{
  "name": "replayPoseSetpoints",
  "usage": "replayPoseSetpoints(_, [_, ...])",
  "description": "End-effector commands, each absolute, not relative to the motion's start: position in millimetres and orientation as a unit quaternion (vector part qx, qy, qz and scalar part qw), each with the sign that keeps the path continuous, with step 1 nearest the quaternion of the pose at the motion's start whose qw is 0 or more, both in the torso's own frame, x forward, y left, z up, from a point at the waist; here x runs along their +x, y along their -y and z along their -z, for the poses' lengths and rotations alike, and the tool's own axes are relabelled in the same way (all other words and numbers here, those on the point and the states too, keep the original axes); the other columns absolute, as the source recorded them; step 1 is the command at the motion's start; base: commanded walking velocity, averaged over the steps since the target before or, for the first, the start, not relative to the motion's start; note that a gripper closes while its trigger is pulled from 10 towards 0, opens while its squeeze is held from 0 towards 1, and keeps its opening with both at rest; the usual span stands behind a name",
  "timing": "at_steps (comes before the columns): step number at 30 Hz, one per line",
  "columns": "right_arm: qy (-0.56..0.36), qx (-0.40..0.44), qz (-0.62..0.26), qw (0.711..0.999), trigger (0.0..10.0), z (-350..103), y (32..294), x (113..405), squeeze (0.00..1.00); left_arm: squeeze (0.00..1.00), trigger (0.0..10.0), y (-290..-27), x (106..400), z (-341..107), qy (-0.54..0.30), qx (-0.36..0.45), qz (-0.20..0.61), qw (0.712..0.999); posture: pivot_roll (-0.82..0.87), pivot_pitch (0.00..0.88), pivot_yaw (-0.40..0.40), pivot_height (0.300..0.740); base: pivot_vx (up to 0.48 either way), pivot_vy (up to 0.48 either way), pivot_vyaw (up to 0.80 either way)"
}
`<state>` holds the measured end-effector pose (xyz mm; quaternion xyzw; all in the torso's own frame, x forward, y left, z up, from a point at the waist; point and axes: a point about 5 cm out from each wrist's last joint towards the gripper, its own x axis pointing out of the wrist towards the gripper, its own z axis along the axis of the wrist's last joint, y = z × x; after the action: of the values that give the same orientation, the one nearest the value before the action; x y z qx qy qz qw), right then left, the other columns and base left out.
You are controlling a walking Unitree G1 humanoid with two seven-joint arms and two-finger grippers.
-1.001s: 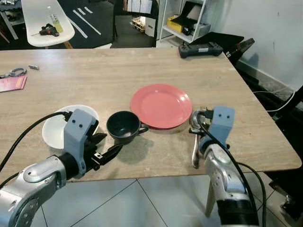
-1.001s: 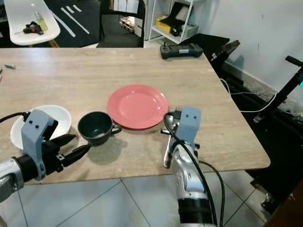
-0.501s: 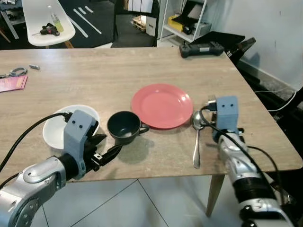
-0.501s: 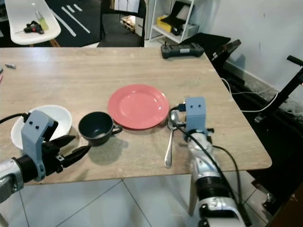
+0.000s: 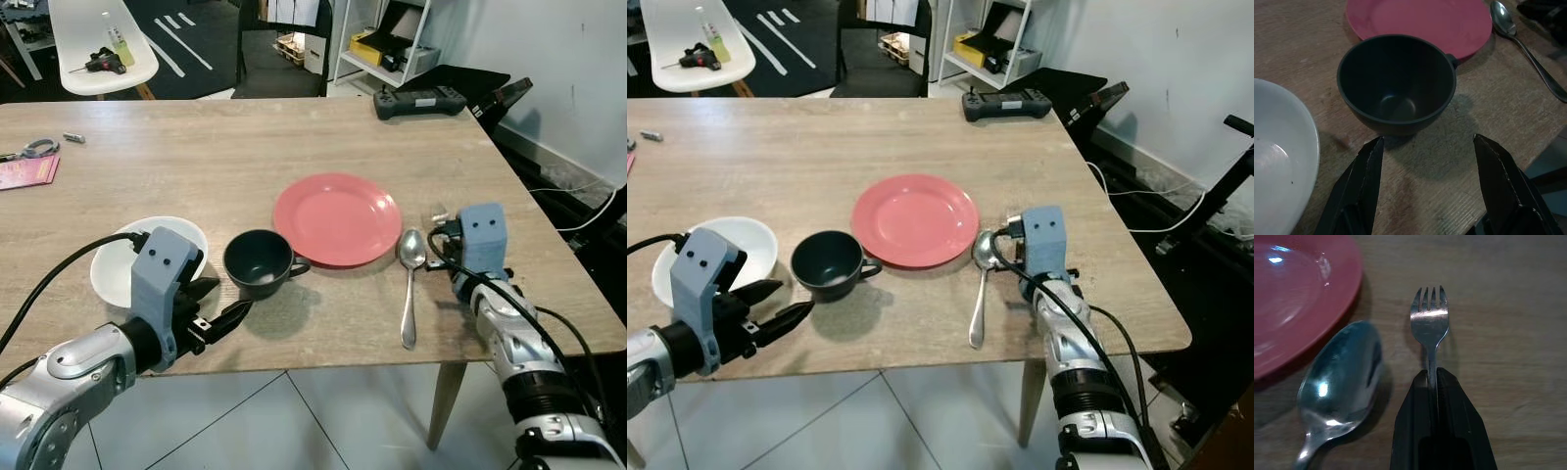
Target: Setting the table
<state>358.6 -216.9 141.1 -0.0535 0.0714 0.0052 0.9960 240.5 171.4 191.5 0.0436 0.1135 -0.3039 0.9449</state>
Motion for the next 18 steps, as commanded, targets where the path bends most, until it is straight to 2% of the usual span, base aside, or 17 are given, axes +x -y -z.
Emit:
replayPoseSetpoints(1, [-0.084, -0.039, -0.002, 0.996, 10.0, -133, 220, 356, 0.00, 0.00, 10.0, -171, 240, -189, -0.124, 0.046, 0.309, 0.942, 0.04, 0.070, 0.091, 0.740, 0.000, 0.000, 0.00])
replayPoseSetpoints(18, [-0.070, -0.122, 0.023, 0.990, 10.0, -137, 241, 359, 0.00, 0.00, 10.0, -170, 239, -190, -0.124, 0.046, 0.309, 0.942, 0.06, 0.069, 0.090, 0.740, 0.000, 0.000, 0.00])
